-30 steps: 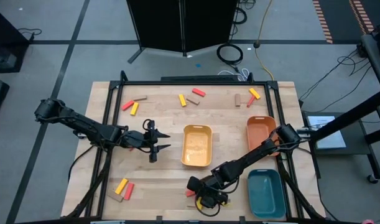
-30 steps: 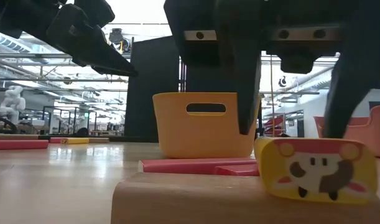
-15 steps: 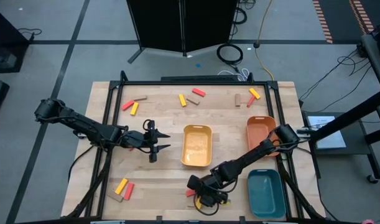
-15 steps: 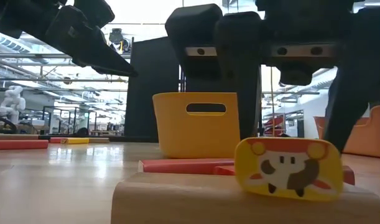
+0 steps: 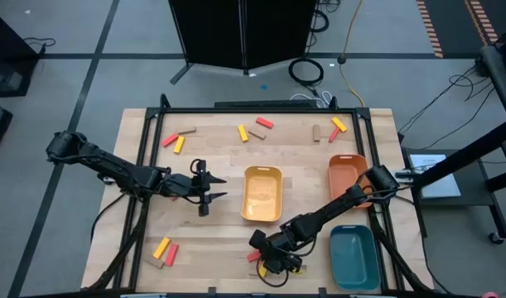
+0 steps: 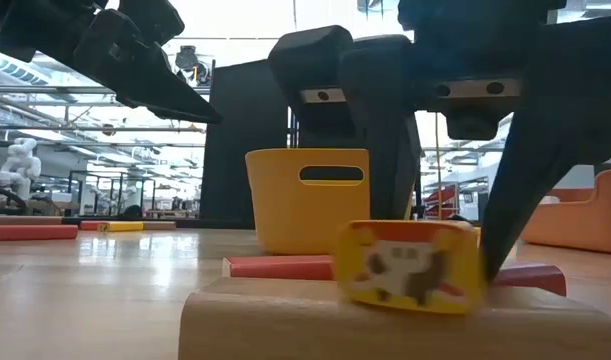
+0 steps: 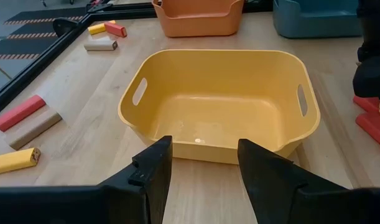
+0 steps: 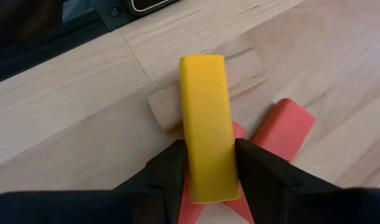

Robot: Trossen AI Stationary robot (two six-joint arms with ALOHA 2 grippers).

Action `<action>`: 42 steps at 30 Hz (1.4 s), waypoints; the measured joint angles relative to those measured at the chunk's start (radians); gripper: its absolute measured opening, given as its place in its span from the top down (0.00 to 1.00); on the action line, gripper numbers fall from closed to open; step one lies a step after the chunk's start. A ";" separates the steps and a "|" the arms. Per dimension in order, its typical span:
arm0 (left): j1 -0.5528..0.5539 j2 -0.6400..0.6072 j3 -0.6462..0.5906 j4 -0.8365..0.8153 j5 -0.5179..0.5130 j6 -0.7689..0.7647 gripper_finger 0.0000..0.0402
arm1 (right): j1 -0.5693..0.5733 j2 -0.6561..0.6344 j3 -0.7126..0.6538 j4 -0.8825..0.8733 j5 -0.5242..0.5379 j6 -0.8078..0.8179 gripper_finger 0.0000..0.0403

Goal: Sort blocks
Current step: Put the yellow wooden block into the yellow bin

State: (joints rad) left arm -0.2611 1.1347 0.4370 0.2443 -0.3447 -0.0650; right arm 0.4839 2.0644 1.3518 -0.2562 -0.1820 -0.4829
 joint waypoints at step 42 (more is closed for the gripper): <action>0.000 -0.100 -0.003 -0.248 -0.135 -0.024 0.55 | -0.472 -0.014 0.462 -0.872 0.065 0.040 0.72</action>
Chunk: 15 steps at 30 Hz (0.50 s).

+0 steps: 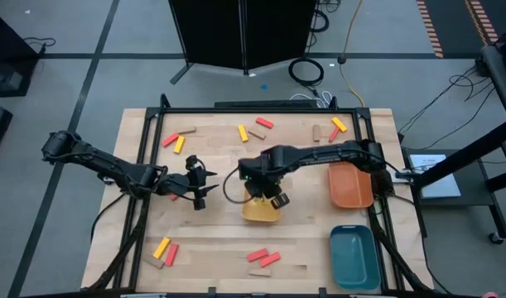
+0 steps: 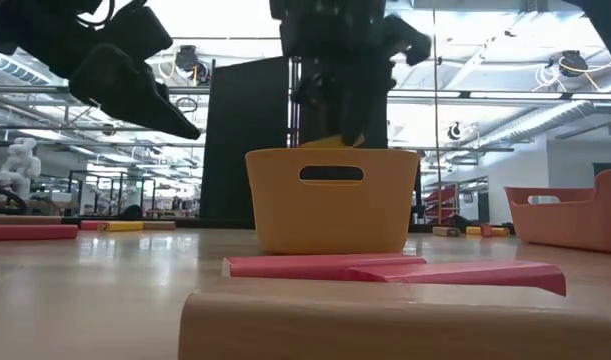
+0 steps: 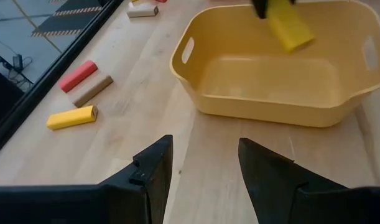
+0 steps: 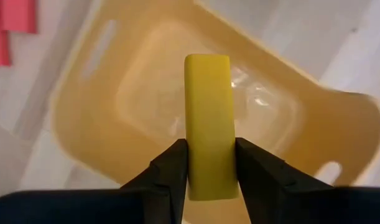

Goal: Sort blocks
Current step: Put the yellow wooden block into the yellow bin

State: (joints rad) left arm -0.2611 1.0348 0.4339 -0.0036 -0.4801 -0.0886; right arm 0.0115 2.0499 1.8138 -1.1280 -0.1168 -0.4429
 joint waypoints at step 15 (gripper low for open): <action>0.044 -0.033 -0.001 0.002 -0.028 0.124 0.55 | -0.039 0.000 -0.005 0.013 0.016 0.128 0.58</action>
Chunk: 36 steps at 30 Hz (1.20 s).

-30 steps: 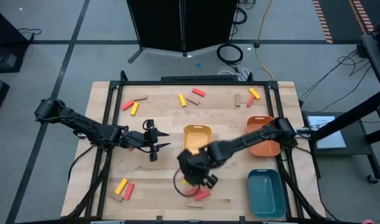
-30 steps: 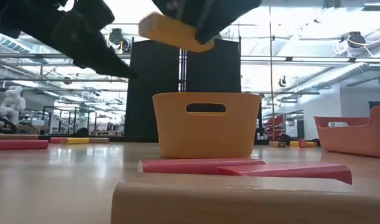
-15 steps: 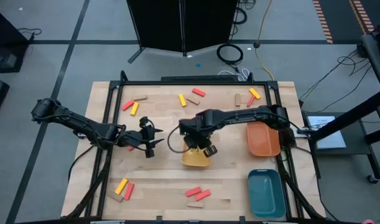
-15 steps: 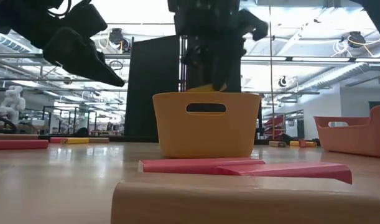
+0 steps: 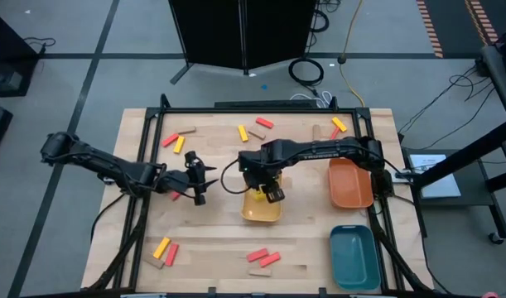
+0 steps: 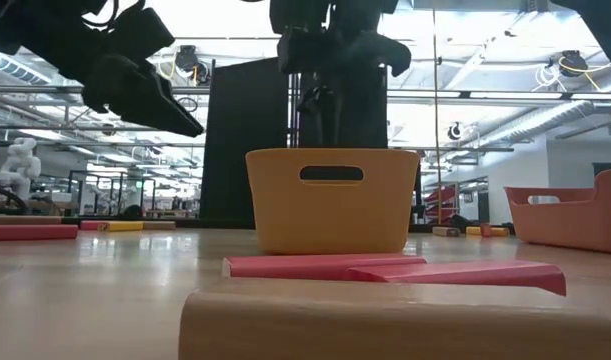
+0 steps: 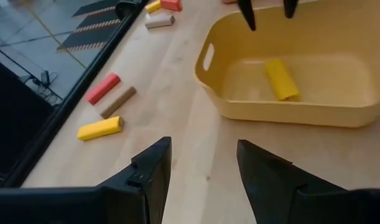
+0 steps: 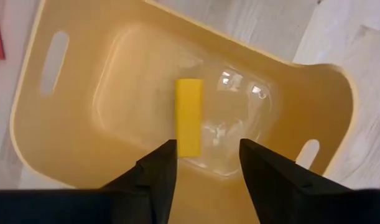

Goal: Sort blocks
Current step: Put the yellow wooden block into the yellow bin

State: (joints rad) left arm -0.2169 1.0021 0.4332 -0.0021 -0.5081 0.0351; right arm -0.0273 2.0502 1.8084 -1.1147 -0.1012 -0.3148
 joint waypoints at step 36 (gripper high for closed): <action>0.453 -0.104 -0.139 0.318 0.592 0.164 0.55 | -1.043 -0.292 -0.388 0.009 0.053 0.148 0.68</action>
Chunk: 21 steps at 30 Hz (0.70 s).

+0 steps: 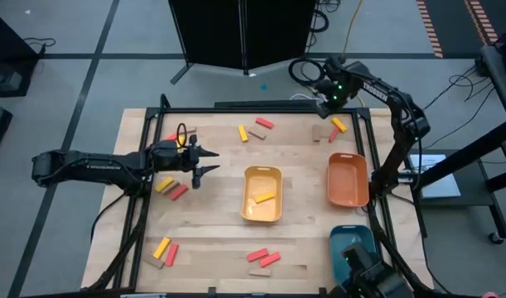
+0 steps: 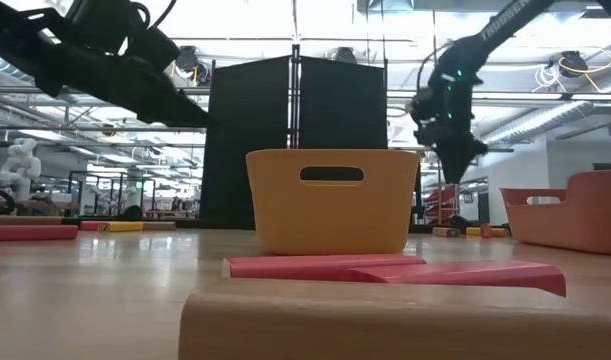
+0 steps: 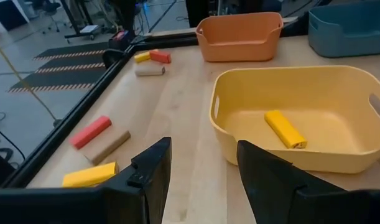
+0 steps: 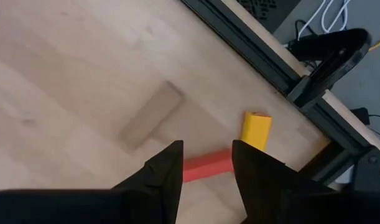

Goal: Sort blocks
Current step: Put the yellow wooden block into the yellow bin

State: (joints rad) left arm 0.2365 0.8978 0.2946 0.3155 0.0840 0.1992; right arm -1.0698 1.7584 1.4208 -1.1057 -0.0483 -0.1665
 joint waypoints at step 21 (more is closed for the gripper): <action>0.079 0.000 0.003 -0.007 0.100 0.026 0.55 | -0.042 0.000 -0.166 0.161 0.104 -0.029 0.53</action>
State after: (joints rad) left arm 0.3153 0.8978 0.2977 0.3087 0.1837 0.2256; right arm -1.1122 1.7588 1.2552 -0.9447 0.0558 -0.1959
